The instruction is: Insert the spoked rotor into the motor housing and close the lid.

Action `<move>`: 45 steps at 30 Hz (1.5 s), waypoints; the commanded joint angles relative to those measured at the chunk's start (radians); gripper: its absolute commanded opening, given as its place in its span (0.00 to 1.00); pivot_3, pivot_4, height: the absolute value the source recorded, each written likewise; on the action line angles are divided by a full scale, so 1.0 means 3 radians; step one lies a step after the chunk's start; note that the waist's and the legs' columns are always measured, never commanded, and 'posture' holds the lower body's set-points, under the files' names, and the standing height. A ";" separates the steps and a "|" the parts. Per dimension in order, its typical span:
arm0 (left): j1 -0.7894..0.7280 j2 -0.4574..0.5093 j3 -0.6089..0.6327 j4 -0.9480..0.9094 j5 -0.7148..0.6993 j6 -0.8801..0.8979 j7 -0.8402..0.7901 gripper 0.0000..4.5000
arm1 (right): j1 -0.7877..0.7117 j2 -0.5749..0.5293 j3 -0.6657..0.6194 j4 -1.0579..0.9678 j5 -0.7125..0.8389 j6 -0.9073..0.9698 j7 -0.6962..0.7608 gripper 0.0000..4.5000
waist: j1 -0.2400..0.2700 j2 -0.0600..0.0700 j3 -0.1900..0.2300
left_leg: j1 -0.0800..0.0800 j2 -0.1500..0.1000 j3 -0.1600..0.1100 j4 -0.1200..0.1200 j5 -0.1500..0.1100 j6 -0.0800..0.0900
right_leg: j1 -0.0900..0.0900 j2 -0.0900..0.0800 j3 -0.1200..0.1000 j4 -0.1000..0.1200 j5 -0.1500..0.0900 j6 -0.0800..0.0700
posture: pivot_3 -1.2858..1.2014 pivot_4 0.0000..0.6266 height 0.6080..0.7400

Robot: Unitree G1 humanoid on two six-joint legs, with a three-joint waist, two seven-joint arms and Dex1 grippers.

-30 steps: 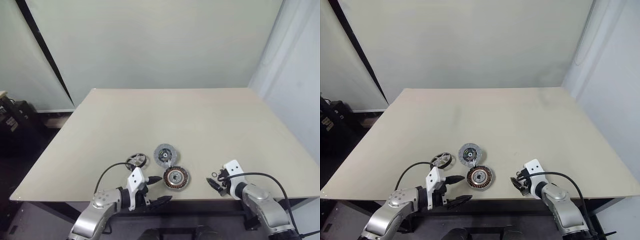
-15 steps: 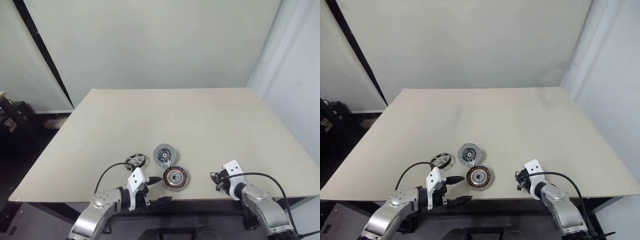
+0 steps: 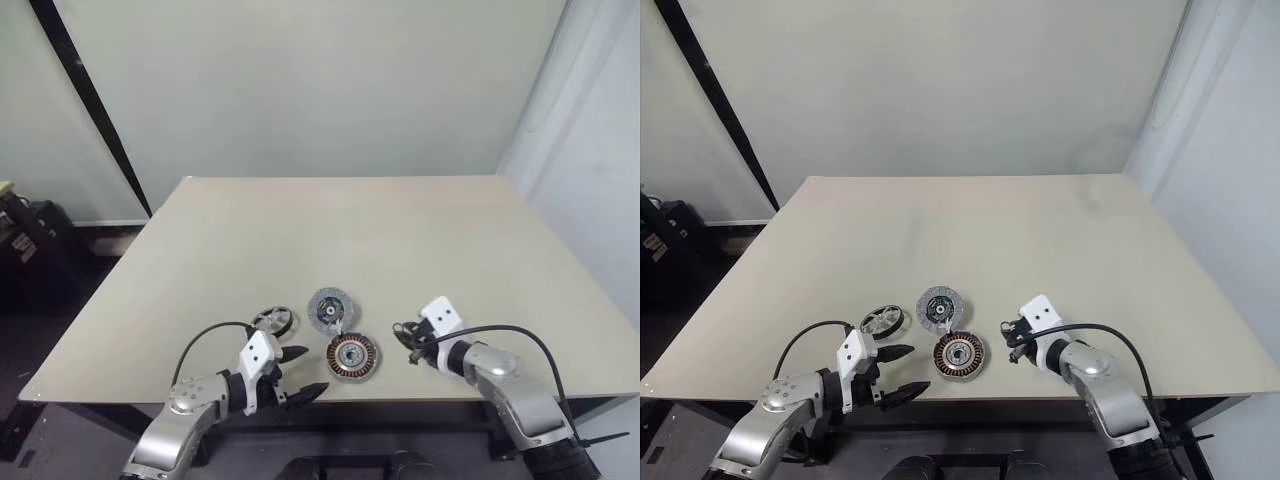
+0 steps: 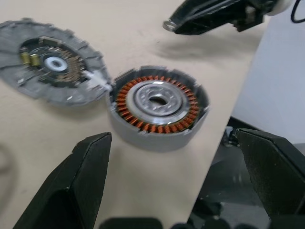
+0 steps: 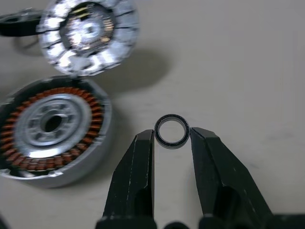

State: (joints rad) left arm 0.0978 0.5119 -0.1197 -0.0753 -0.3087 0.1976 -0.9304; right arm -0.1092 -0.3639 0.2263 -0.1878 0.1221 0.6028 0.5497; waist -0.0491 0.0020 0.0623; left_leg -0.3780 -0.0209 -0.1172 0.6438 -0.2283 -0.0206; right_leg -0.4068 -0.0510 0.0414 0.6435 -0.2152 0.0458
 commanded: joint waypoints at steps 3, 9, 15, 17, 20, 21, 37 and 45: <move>-0.0011 0.0017 0.0098 0.0021 0.0009 -0.0176 -0.0003 1.00 | -0.0191 0.0109 0.0273 -0.0266 0.0017 0.0203 0.0051 0.18 | 0.0000 0.0000 0.0000 | 0.0001 0.0001 -0.0001 0.0000 0.0000 0.0000 | -0.0001 0.0000 -0.0001 0.0000 0.0000 0.0000 | 0.52 0.00 1.00; 0.0017 -0.0010 0.0074 0.0053 0.0043 -0.0282 0.0017 1.00 | -0.0275 0.0251 0.0486 -0.0231 0.0002 0.0321 0.0033 0.18 | 0.0000 0.0000 0.0000 | 0.0001 0.0000 -0.0002 0.0000 0.0000 0.0000 | -0.0002 0.0000 -0.0001 0.0000 0.0000 0.0000 | 0.52 0.00 1.00; 0.0037 0.0004 0.0073 0.0119 0.0077 -0.0388 -0.0015 1.00 | -0.0318 0.0337 0.0541 -0.0121 -0.0030 0.0353 -0.0017 0.18 | 0.0001 0.0000 0.0000 | 0.0002 0.0001 -0.0002 0.0000 0.0000 -0.0001 | -0.0004 0.0000 -0.0002 0.0000 0.0000 0.0000 | 0.52 0.00 1.00; 0.0034 0.0003 0.0072 0.0127 0.0080 -0.0398 -0.0015 1.00 | -0.0322 0.0349 0.0559 -0.0109 -0.0027 0.0366 -0.0018 0.18 | 0.0000 0.0000 0.0000 | 0.0001 0.0000 -0.0003 0.0000 0.0000 -0.0001 | -0.0004 0.0000 -0.0003 0.0000 0.0000 0.0000 | 0.52 0.00 1.00; 0.0031 0.0001 0.0066 0.0145 0.0086 -0.0421 -0.0019 1.00 | -0.0322 0.0361 0.0593 -0.0087 -0.0033 0.0381 -0.0018 0.18 | -0.0001 0.0000 0.0000 | 0.0001 0.0001 -0.0003 -0.0001 0.0000 -0.0001 | -0.0004 0.0000 -0.0002 0.0000 0.0000 0.0000 | 0.52 0.00 1.00; 0.0032 0.0000 0.0064 0.0153 0.0089 -0.0431 -0.0022 1.00 | -0.0321 0.0361 0.0604 -0.0082 -0.0033 0.0385 -0.0016 0.18 | -0.0001 0.0000 0.0000 | 0.0001 0.0001 -0.0003 -0.0001 0.0000 -0.0001 | -0.0004 0.0000 -0.0003 0.0000 0.0000 0.0000 | 0.52 0.00 1.00; 0.0024 -0.0005 0.0037 0.0208 0.0109 -0.0503 -0.0051 1.00 | -0.0337 0.0321 0.0727 0.0021 -0.0107 0.0358 -0.0036 0.18 | -0.0001 0.0000 0.0000 | 0.0002 0.0001 -0.0003 -0.0002 0.0000 -0.0001 | -0.0005 0.0000 -0.0003 0.0000 0.0000 0.0000 | 0.52 0.00 1.00; 0.0037 -0.0009 0.0021 0.0207 0.0119 -0.0529 -0.0053 1.00 | -0.0337 0.0303 0.0711 0.0057 -0.0161 0.0335 -0.0036 0.18 | -0.0001 0.0000 0.0000 | 0.0002 0.0001 -0.0003 -0.0002 0.0000 -0.0001 | -0.0006 0.0000 -0.0003 0.0000 0.0000 0.0000 | 0.52 0.00 1.00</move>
State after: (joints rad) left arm 0.1140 0.5073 -0.1123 -0.0014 -0.2812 0.0594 -0.9386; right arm -0.1881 -0.2727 0.4491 -0.1545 0.0767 0.7223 0.5392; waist -0.0494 0.0019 0.0622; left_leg -0.3775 -0.0206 -0.1179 0.6433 -0.2284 -0.0208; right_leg -0.4085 -0.0509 0.0405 0.6435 -0.2152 0.0459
